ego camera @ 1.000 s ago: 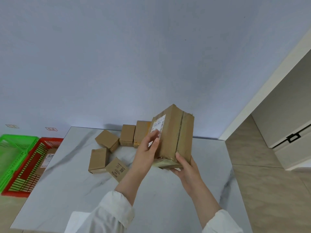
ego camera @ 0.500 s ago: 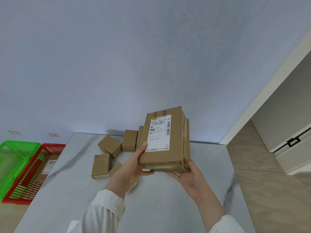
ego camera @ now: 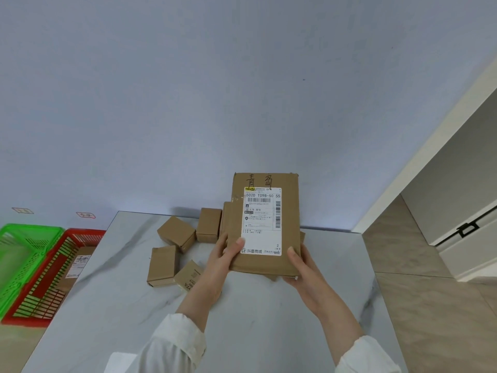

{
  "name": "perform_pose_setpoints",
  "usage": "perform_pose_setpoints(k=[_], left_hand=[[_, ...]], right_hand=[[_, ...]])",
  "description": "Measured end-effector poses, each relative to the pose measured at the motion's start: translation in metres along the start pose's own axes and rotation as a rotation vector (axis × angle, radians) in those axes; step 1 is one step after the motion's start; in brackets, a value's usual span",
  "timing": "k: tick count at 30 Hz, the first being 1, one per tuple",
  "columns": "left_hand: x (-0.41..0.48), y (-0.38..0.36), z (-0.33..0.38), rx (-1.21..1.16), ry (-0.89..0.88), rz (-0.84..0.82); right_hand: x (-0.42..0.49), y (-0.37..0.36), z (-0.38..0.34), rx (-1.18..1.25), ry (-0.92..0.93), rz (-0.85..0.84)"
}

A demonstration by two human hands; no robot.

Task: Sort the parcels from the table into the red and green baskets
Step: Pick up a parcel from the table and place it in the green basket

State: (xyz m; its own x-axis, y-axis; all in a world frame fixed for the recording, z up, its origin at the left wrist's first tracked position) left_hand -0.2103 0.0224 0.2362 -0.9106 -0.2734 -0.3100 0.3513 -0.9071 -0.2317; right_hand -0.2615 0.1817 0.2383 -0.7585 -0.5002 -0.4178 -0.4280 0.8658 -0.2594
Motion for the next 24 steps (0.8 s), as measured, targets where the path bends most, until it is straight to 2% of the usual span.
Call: perform_pose_setpoints(k=[10, 16, 24], left_hand=[[0.004, -0.003, 0.004, 0.064, -0.054, -0.046], [0.004, -0.007, 0.004, 0.032, -0.031, -0.031], [0.003, -0.012, 0.004, -0.003, -0.099, -0.024]], right_hand=[[0.003, 0.008, -0.001, 0.034, 0.062, 0.091], [0.0, 0.012, 0.002, 0.041, 0.071, 0.084], [-0.003, 0.011, 0.0, 0.003, 0.107, 0.09]])
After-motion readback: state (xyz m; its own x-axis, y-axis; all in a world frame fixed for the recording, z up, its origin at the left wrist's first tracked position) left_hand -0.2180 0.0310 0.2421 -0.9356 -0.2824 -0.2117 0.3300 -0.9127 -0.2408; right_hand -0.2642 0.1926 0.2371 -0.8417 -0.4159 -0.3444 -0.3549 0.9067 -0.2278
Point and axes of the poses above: each hand's wrist, its own x-axis towards the middle knuckle, its own y-axis out of the back of the hand, z = x × y, the point moved 9 cm from there along x, towards the middle knuckle, and after that the axes turned 3 degrees about -y, right-handed, at the moved point
